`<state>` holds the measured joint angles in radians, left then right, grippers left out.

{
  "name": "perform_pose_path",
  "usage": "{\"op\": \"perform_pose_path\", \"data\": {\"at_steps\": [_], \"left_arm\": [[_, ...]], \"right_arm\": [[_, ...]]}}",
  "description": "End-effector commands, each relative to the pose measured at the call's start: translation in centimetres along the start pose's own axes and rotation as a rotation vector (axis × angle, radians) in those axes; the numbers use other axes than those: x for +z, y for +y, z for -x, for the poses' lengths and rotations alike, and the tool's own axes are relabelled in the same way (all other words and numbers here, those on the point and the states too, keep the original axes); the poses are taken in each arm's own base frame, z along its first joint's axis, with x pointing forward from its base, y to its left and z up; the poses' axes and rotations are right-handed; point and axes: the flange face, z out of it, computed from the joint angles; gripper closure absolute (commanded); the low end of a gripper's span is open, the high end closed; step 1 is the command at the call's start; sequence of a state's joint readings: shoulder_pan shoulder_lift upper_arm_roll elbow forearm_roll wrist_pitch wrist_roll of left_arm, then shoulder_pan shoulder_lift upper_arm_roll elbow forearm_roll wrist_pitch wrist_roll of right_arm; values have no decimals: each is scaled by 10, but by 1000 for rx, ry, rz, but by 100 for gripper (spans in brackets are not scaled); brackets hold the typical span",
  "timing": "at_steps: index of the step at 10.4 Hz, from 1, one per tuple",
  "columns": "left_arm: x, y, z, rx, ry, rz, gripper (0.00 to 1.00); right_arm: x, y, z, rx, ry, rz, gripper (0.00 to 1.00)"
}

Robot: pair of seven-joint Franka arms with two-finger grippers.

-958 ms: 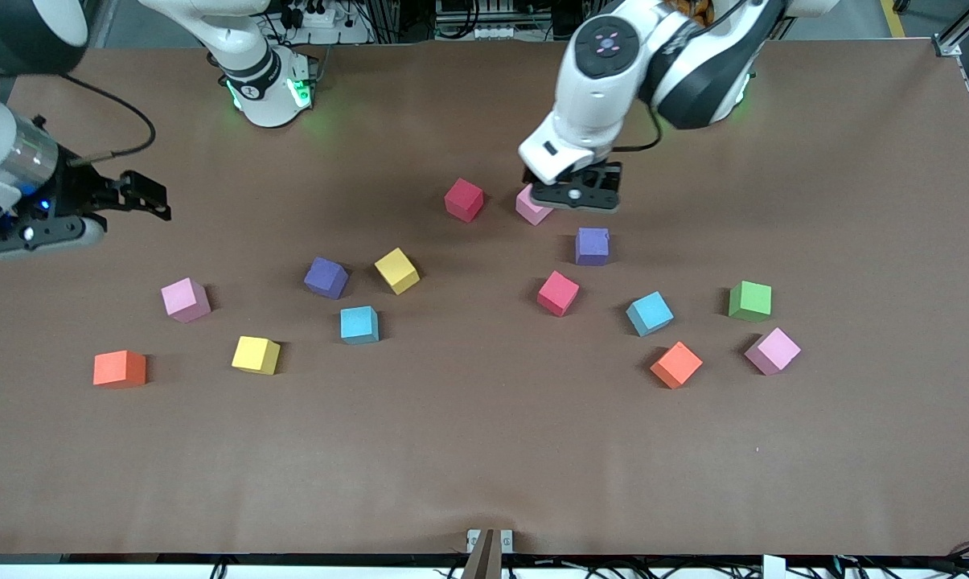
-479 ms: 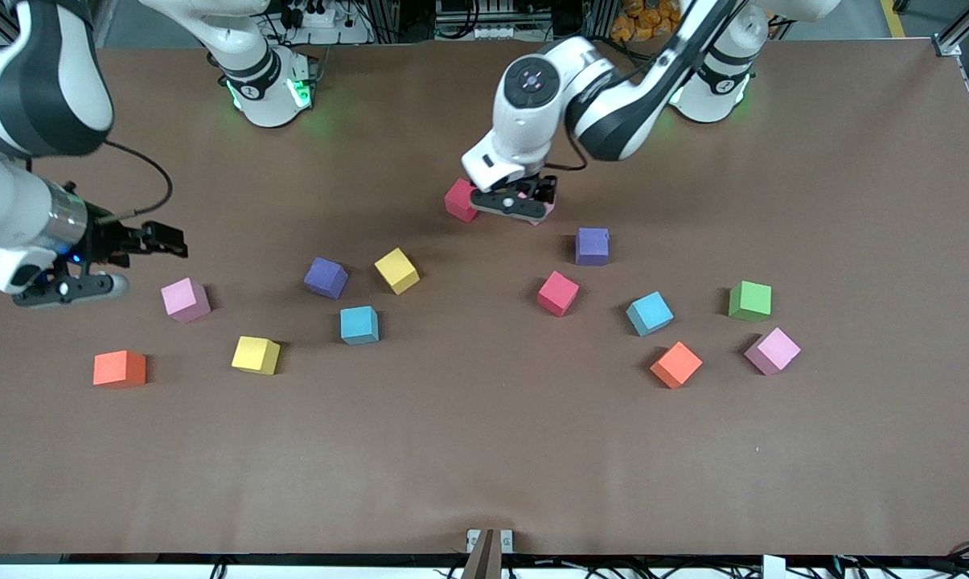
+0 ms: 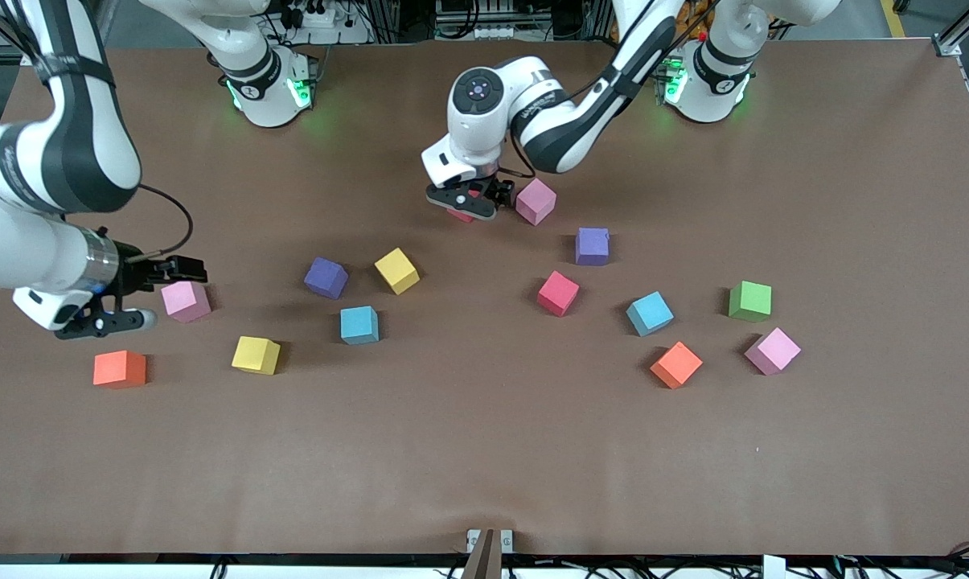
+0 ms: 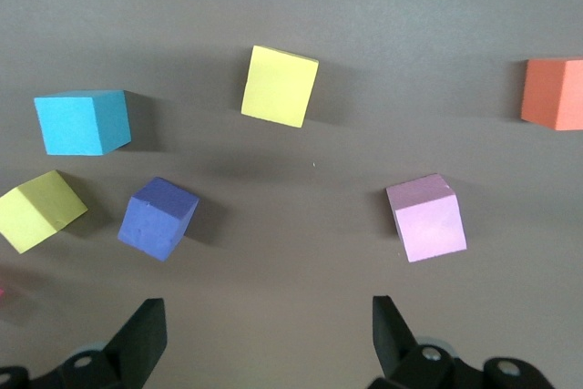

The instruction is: Form number 2 with 11 blocks

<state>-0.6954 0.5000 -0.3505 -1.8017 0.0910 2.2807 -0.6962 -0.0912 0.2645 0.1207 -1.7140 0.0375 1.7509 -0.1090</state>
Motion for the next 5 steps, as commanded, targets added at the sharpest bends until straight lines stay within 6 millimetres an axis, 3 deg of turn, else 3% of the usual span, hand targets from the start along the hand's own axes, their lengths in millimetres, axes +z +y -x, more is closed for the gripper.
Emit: {"op": "perform_pose_path", "data": {"at_steps": [1, 5], "left_arm": [[24, 18, -2, 74, 23, -44, 0], [52, 39, 10, 39, 24, -31, 0]], "right_arm": [[15, 8, -9, -10, -9, -2, 0], [55, 8, -14, -10, 39, 6, 0]]}}
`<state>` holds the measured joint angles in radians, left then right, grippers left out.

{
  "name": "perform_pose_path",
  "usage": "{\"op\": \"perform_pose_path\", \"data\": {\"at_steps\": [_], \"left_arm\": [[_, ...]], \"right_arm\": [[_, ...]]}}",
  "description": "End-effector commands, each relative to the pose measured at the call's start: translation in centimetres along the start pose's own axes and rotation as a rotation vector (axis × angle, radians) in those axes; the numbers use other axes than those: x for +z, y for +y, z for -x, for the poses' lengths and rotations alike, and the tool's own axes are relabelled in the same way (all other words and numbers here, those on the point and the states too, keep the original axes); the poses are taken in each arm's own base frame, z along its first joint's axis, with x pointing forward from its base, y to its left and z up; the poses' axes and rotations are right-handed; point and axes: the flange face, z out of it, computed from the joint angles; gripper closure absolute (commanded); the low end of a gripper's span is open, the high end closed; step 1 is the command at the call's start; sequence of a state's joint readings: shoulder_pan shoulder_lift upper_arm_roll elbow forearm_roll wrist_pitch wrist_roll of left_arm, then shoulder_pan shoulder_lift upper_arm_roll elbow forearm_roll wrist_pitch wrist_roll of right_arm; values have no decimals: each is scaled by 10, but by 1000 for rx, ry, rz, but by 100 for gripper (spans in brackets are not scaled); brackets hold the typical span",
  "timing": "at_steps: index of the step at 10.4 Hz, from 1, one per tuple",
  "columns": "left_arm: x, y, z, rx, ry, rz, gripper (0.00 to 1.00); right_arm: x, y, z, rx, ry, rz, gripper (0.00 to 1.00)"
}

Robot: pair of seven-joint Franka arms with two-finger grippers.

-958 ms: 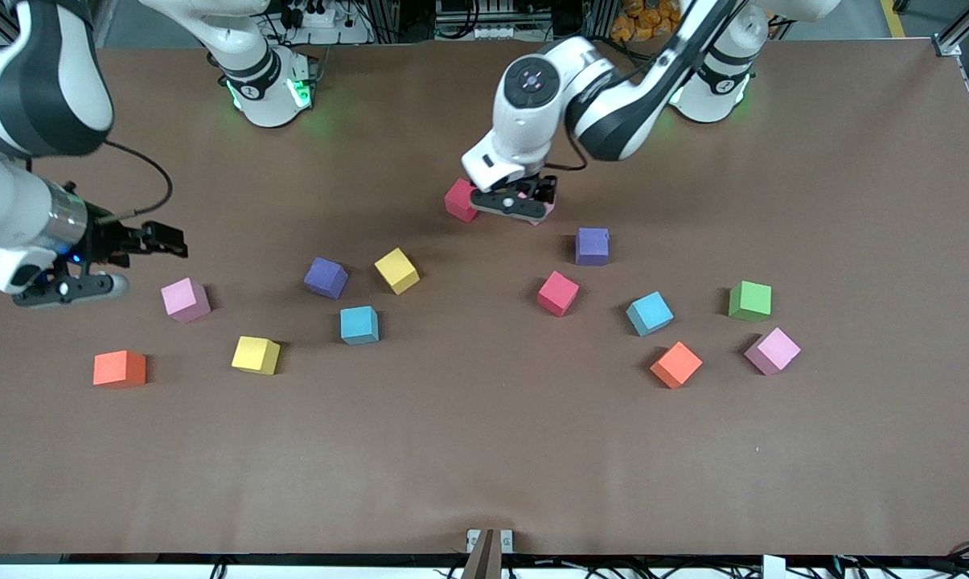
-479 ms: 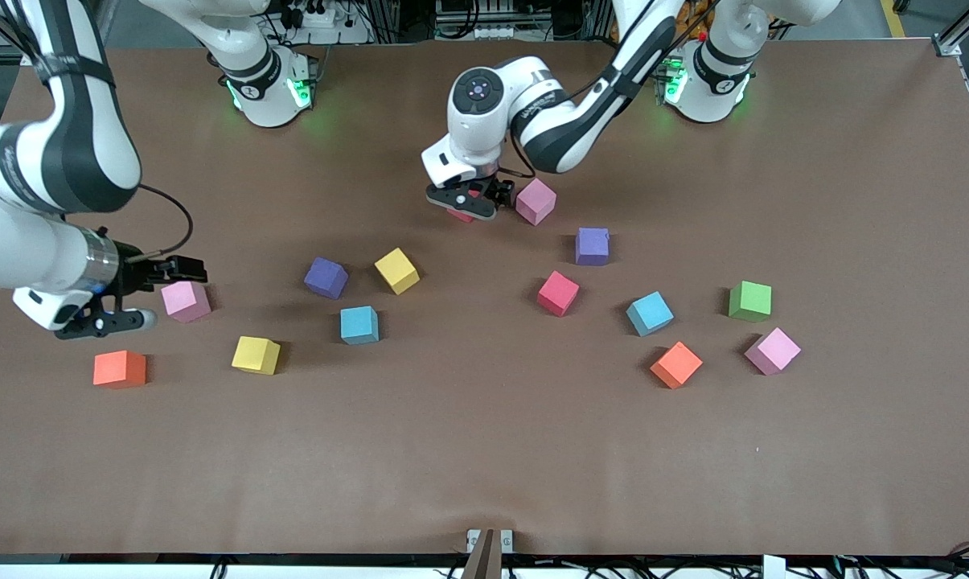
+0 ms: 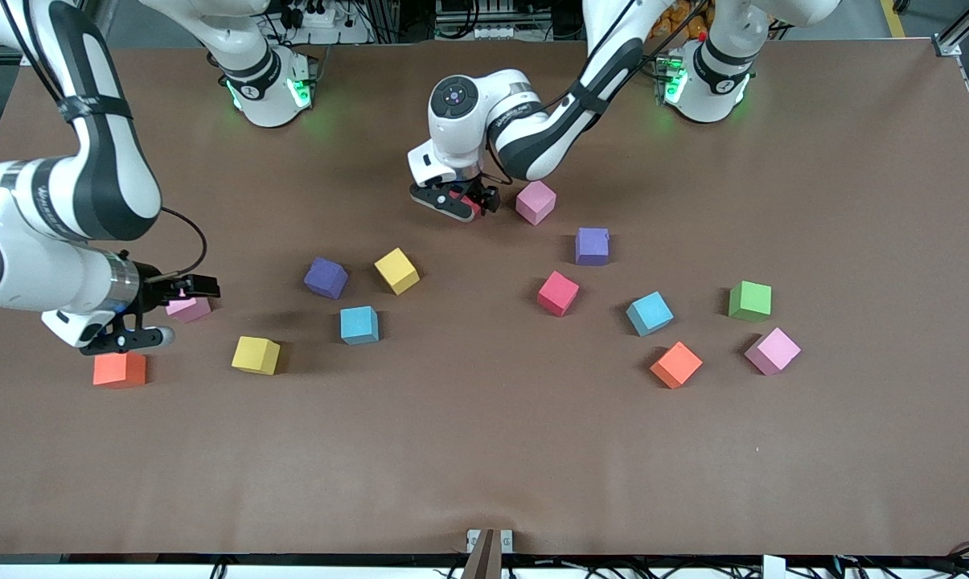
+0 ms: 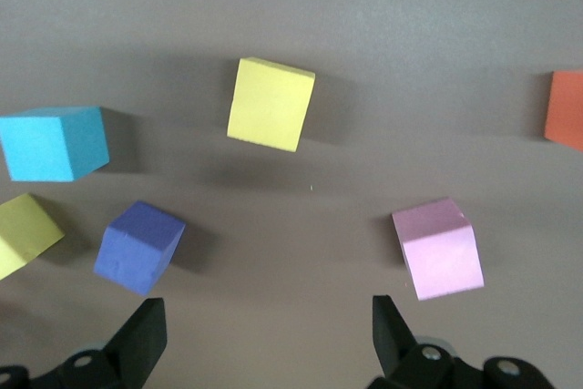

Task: Form number 2 with 11 blocks
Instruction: 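Grasp the red cube with the left gripper while the right grasps blue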

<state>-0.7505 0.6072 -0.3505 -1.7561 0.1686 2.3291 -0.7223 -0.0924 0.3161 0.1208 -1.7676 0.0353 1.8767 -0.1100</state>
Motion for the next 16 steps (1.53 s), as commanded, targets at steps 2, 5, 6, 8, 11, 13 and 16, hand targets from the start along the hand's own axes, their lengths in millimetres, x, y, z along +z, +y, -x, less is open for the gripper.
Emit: {"op": "perform_pose_path", "data": {"at_steps": [2, 5, 6, 8, 11, 13, 16], "left_arm": [[19, 15, 7, -17, 3, -17, 0], [35, 15, 10, -37, -15, -27, 0], [38, 14, 10, -40, -17, -27, 0], [43, 16, 9, -44, -5, -8, 0], [49, 19, 12, -76, -6, -4, 12], [53, 17, 12, -104, -11, -8, 38], [46, 14, 10, -170, -5, -13, 61]], "right_arm": [[18, 2, -2, -16, 46, 8, 0], [25, -1, -3, -15, 35, 6, 0], [27, -11, -3, -21, 29, 9, 0], [39, -40, 0, 20, 24, 18, 0], [65, -75, 9, 60, 34, 31, 0], [94, -97, 22, 95, 68, 34, 0], [120, -143, 42, 189, 39, 53, 0]]}}
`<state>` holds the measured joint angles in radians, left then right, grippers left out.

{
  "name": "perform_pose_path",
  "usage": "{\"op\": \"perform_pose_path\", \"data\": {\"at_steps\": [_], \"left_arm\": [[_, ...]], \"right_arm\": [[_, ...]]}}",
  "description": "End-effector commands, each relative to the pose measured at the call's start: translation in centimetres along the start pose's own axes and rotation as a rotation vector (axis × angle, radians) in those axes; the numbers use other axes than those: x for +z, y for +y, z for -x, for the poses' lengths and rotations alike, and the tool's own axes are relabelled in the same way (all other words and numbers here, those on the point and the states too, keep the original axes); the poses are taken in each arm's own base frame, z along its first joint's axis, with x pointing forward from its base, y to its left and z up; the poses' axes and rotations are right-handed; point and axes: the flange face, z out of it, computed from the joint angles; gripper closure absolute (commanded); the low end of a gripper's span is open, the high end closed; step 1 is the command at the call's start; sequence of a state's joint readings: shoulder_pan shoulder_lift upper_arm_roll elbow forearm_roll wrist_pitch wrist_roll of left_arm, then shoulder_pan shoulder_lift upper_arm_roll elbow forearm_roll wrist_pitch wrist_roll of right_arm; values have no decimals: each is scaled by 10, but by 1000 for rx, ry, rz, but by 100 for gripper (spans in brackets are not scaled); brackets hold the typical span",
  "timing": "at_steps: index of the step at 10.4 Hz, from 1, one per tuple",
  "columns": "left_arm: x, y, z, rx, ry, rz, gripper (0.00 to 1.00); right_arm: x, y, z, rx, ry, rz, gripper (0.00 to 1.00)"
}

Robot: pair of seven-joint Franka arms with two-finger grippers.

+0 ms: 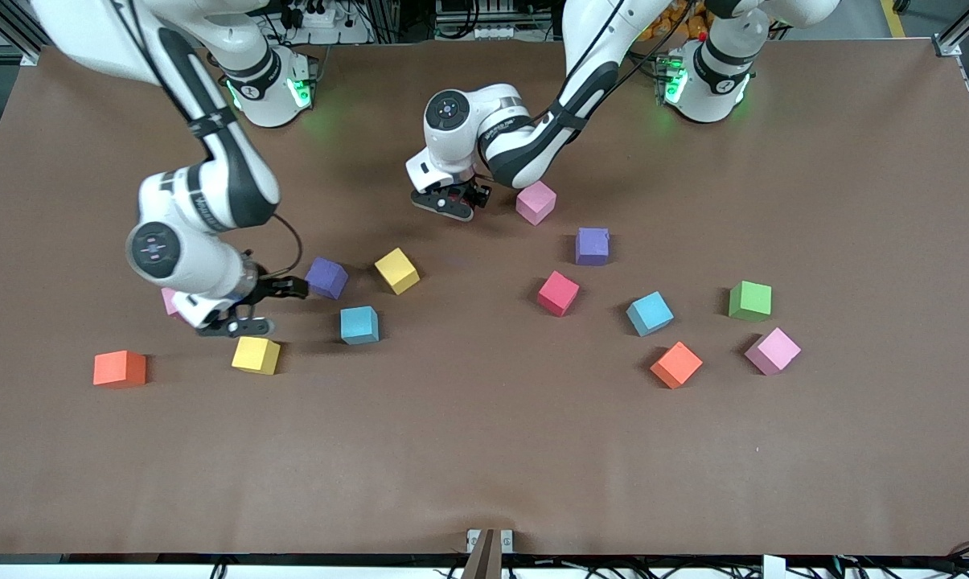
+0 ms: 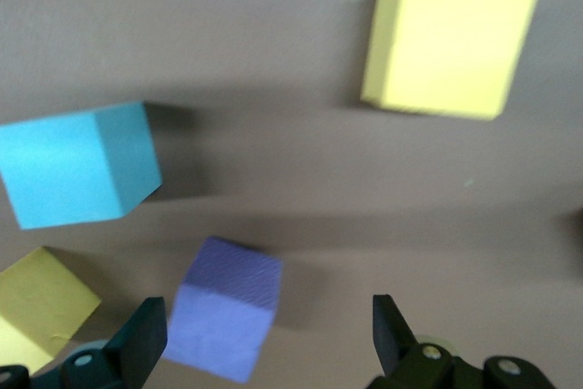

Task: Form number 2 with 11 blocks
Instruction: 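Grasp the red cube with the left gripper while the right grasps blue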

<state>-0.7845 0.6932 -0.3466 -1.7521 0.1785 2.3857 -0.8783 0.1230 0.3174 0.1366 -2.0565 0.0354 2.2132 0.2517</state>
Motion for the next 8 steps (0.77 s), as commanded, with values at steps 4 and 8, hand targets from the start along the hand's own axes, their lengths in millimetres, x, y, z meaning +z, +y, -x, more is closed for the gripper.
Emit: {"op": "perform_pose_path", "data": {"at_steps": [4, 8], "left_arm": [[-34, -8, -5, -245, 21, -65, 63], [-28, 8, 27, -396, -22, -90, 64]], "right_arm": [[41, -9, 38, 111, 21, 4, 0], [54, -13, 41, 267, 2, 6, 0]]}}
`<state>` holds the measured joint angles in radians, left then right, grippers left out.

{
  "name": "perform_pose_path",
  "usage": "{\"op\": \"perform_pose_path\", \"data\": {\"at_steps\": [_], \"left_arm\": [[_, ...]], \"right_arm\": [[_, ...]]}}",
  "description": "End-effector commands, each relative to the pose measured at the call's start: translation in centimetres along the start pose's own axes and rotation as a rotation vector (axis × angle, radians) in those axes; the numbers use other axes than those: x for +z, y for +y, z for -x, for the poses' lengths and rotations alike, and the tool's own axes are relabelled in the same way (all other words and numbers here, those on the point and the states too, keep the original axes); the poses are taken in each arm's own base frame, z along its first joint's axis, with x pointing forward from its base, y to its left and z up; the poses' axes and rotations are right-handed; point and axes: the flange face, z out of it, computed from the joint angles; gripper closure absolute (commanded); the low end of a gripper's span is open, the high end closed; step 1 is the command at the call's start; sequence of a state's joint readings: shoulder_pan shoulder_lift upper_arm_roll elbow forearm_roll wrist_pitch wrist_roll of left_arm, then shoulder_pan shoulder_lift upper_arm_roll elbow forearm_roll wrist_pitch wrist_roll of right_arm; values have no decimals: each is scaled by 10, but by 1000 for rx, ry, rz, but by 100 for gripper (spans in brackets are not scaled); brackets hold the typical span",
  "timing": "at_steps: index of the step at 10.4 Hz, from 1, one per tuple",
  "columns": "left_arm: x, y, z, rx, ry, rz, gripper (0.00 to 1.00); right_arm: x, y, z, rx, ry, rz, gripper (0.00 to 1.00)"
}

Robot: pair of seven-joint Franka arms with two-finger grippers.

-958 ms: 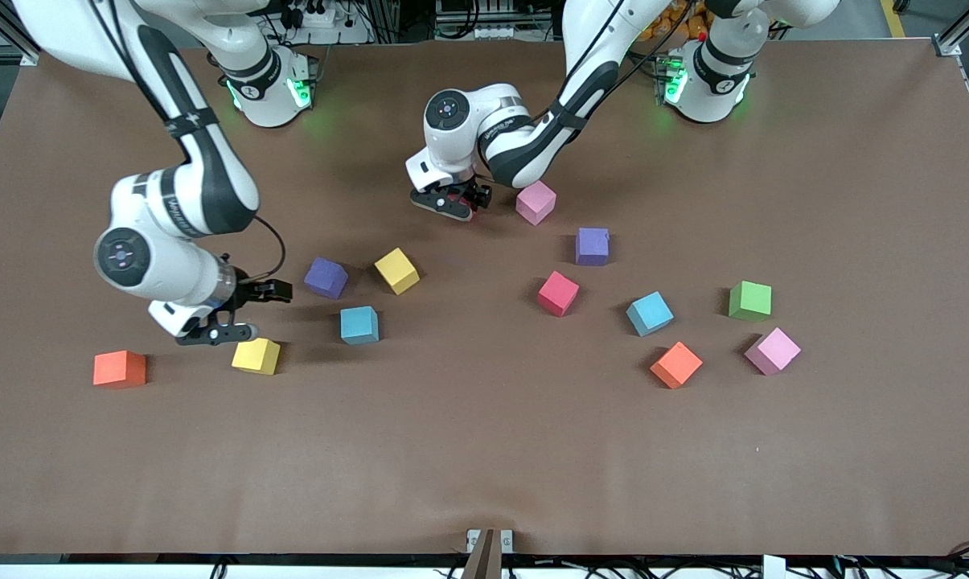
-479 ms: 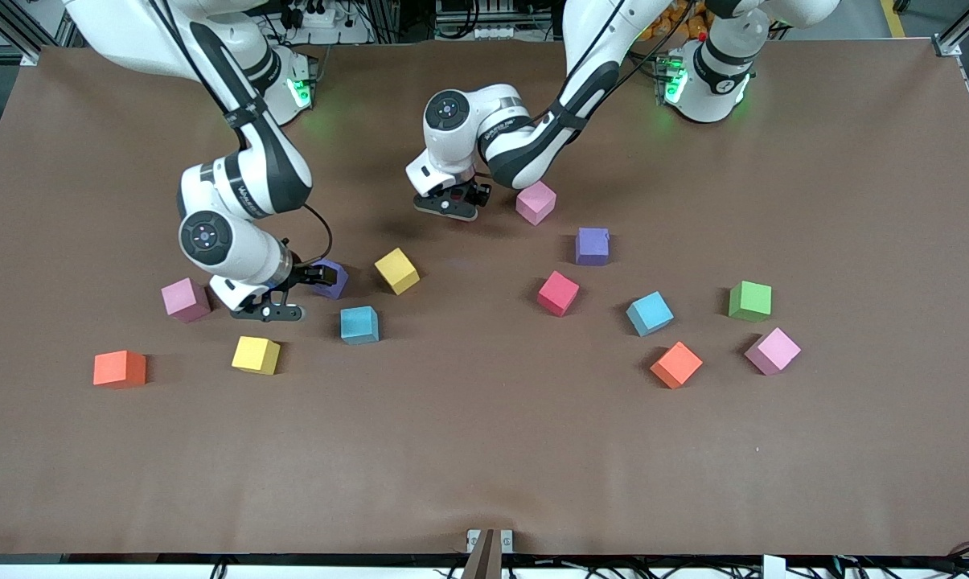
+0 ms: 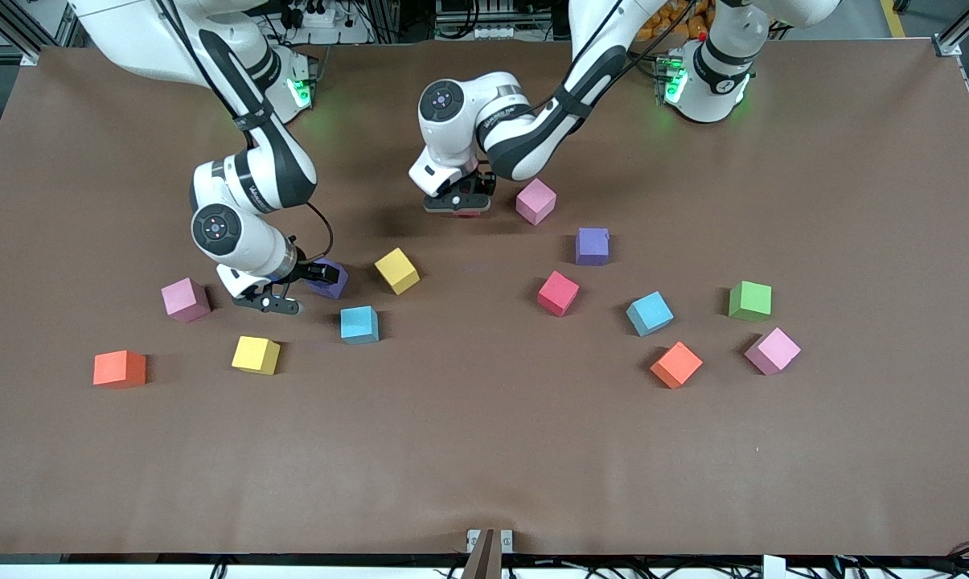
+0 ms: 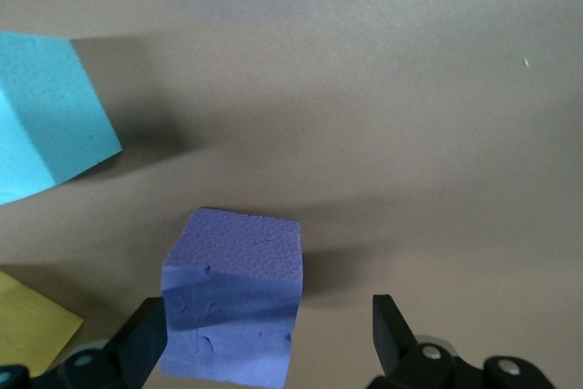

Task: Form number 2 with 11 blocks
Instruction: 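Grasp the red cube with the left gripper while the right grasps blue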

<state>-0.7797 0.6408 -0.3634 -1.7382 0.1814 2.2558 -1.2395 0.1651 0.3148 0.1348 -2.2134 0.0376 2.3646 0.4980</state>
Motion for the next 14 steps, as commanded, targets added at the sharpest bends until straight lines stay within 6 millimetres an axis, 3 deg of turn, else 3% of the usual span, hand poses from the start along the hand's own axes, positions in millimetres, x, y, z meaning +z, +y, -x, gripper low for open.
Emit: {"op": "perform_pose_path", "data": {"at_steps": [1, 2, 6, 9, 11, 14], "left_arm": [[8, -3, 35, -81, -17, -39, 64], [15, -5, 46, -109, -29, -54, 64], [10, -9, 74, -148, -75, -35, 61], [21, -21, 95, -95, -38, 28, 59], [27, -41, 97, -76, -23, 77, 55], [27, -42, 93, -86, -27, 78, 52]], "right_arm": [[-1, -2, 7, 72, 4, -7, 0], [0, -3, 6, 101, -4, -20, 0], [7, -13, 8, 112, 1, -50, 0], [26, -25, 17, 92, -23, -32, 0], [28, -26, 18, 91, -26, -30, 0], [34, -26, 17, 92, -26, -31, 0]]}}
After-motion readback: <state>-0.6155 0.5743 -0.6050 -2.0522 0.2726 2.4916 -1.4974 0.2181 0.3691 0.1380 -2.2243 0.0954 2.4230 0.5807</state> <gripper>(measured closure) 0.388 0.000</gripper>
